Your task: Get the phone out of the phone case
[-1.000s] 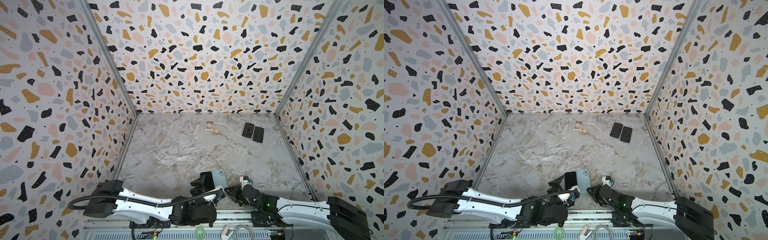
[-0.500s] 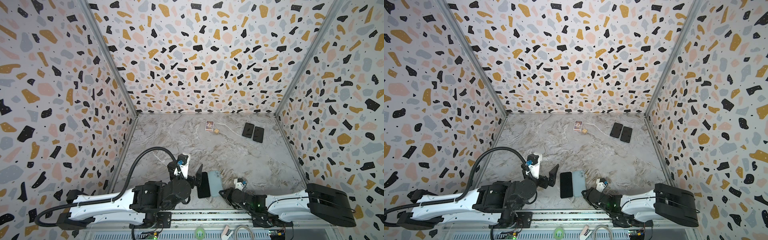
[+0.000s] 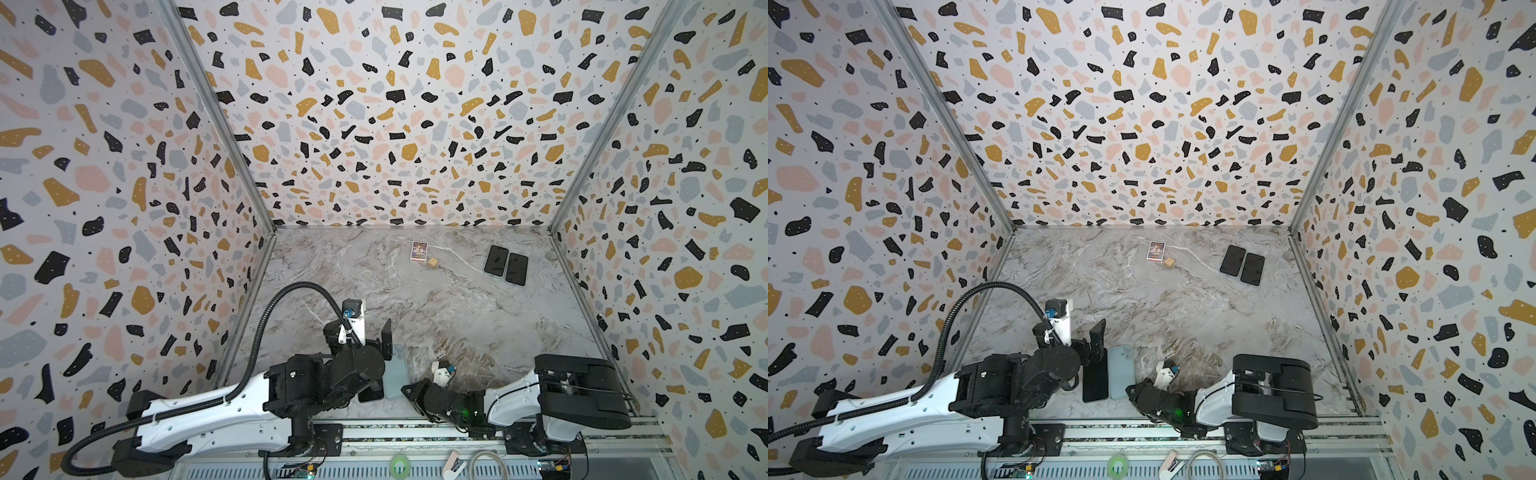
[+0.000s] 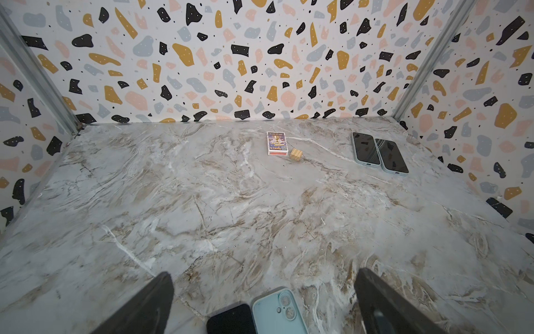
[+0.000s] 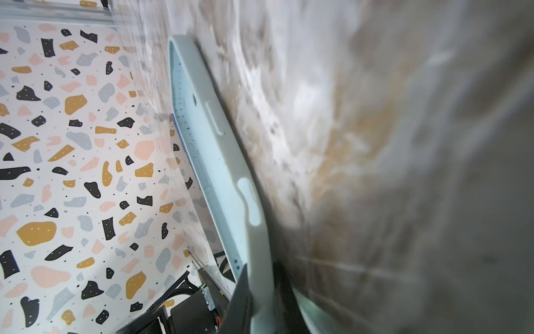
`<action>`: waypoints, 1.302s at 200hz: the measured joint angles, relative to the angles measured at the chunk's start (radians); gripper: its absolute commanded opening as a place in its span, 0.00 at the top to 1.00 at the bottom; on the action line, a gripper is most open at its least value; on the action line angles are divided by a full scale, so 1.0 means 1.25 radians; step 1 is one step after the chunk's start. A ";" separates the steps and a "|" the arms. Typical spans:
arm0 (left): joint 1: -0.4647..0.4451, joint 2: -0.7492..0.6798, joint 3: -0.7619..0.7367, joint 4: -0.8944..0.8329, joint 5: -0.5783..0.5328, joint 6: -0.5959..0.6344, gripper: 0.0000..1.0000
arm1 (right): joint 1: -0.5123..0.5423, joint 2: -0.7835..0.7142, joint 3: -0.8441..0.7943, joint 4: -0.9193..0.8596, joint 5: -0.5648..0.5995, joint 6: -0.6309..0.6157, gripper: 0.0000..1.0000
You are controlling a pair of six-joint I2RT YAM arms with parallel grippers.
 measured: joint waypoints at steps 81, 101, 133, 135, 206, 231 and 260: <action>0.026 -0.006 0.000 -0.007 0.002 -0.007 0.00 | 0.061 0.051 0.077 -0.050 0.090 0.111 0.80; 0.049 -0.006 0.000 -0.022 0.015 -0.016 0.00 | 0.065 0.032 0.080 -0.070 0.115 0.124 0.40; 0.126 -0.009 -0.011 -0.038 0.064 -0.035 0.01 | 0.064 -0.011 0.094 -0.089 0.132 0.113 0.10; 0.130 -0.010 -0.013 -0.038 0.068 -0.036 0.00 | 0.064 -0.012 0.094 -0.089 0.132 0.113 0.09; 0.276 -0.035 -0.072 -0.047 0.147 -0.056 0.00 | 0.065 -0.104 0.088 -0.229 0.102 -0.002 0.05; 0.373 -0.030 -0.139 -0.030 0.227 -0.053 0.01 | 0.060 -0.150 0.087 -0.289 0.076 -0.065 0.05; 0.456 -0.001 -0.218 -0.002 0.324 -0.058 0.00 | 0.030 -0.185 0.070 -0.311 0.021 -0.166 0.10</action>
